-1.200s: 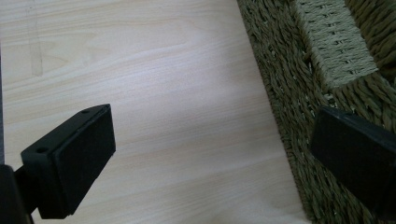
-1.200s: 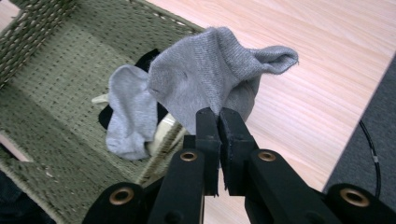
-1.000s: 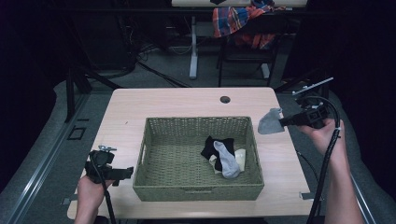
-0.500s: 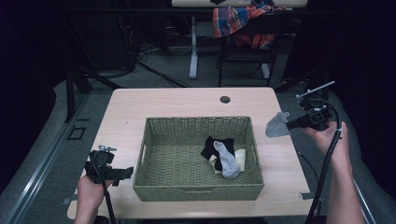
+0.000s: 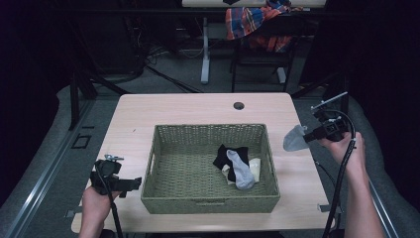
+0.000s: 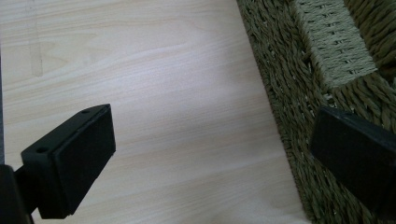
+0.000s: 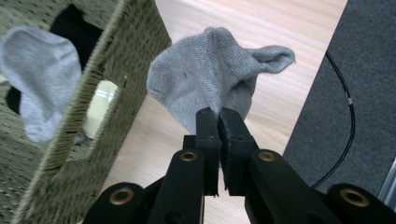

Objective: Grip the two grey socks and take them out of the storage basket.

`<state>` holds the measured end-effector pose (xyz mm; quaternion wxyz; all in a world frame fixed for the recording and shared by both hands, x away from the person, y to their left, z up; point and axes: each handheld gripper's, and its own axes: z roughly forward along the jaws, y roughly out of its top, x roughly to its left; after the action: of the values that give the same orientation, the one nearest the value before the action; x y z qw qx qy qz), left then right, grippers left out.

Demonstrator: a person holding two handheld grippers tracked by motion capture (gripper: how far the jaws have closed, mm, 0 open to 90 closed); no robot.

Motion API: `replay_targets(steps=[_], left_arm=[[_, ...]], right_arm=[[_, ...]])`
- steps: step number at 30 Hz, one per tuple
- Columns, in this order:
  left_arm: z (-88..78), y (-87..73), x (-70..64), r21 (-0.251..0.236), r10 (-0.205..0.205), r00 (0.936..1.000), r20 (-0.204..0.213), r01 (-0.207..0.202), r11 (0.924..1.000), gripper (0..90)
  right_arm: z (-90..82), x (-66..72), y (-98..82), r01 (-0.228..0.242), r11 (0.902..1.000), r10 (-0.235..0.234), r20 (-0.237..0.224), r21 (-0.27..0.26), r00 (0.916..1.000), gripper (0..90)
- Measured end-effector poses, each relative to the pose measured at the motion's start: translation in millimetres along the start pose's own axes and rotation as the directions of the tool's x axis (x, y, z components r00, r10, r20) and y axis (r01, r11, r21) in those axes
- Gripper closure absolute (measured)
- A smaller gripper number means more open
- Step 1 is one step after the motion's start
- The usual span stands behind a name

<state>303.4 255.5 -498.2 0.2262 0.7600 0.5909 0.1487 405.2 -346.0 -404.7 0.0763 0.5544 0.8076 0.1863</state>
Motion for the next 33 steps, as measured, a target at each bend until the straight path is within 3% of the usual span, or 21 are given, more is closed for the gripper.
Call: replay_targets(steps=[14, 22, 23, 33], left_arm=[[0.0, 0.1, 0.0, 0.005, 0.005, 1.0000, 0.000, -0.005, 1.0000, 0.6], [0.0, 0.0, 0.0, 0.001, 0.001, 1.0000, 0.000, -0.001, 1.0000, 0.6], [-0.2, 0.1, 0.0, 0.002, 0.004, 1.0000, -0.001, -0.004, 1.0000, 0.6], [-0.1, 0.2, 0.0, 0.006, 0.004, 1.0000, 0.001, -0.004, 1.0000, 0.6]], right_arm=[[32.6, -4.2, -1.3, -0.010, 0.9947, 0.010, 0.003, 0.102, 0.9999, 87.3], [48.8, -3.2, -2.3, -0.011, 0.9921, 0.009, 0.013, 0.125, 0.9999, 87.3], [53.2, -4.9, -2.2, 0.004, 0.9874, -0.006, 0.015, 0.158, 0.9999, 87.2], [86.1, -5.8, -7.2, -0.022, 0.9743, 0.011, 0.047, 0.224, 0.9988, 87.1]])
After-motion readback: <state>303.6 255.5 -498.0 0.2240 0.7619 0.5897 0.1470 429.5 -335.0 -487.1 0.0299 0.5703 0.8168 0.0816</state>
